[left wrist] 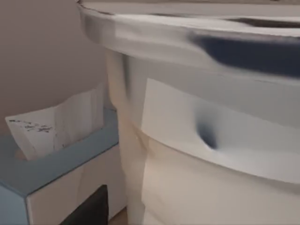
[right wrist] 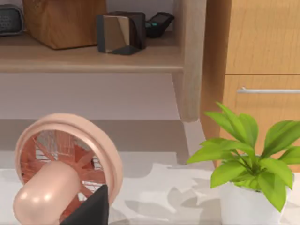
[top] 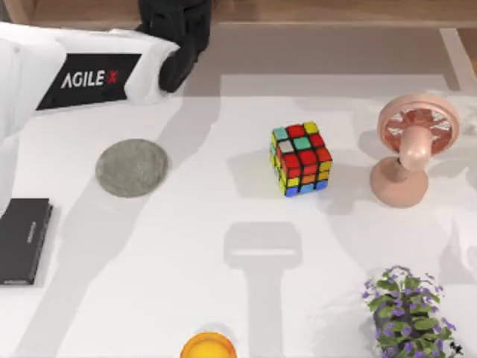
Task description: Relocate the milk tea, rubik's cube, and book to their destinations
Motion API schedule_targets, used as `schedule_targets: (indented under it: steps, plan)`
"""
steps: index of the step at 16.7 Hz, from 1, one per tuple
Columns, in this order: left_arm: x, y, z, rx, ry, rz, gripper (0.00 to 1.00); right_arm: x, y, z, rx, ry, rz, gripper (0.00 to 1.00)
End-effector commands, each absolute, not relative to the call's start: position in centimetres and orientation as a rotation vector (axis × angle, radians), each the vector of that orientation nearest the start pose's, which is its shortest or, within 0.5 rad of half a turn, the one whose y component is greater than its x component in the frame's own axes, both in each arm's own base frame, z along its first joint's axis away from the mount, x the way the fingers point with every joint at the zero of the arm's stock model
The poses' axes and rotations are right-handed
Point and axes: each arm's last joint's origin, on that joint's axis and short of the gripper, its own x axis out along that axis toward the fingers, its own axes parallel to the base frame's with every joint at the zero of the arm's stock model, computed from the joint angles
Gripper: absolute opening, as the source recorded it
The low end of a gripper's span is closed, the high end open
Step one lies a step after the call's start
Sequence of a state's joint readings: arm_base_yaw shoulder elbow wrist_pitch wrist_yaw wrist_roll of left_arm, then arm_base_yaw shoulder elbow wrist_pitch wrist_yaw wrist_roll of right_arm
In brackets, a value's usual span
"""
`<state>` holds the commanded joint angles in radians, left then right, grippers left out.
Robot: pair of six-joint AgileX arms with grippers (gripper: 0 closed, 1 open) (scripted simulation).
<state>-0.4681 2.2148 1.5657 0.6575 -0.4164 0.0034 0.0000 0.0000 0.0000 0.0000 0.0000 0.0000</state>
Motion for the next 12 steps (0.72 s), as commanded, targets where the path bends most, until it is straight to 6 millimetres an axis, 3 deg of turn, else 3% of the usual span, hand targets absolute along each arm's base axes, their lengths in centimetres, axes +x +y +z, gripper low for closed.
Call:
schedule_targets:
  steps: [4, 12]
  plan:
    - [46.52, -21.41, 21.08, -0.012, -0.002, -0.026, 1.00, 10.57, -0.12, 16.00, 0.000, 0.000, 0.000, 1.00]
    - [46.52, -21.41, 21.08, -0.012, -0.002, -0.026, 0.40, 10.57, -0.12, 16.00, 0.000, 0.000, 0.000, 1.00]
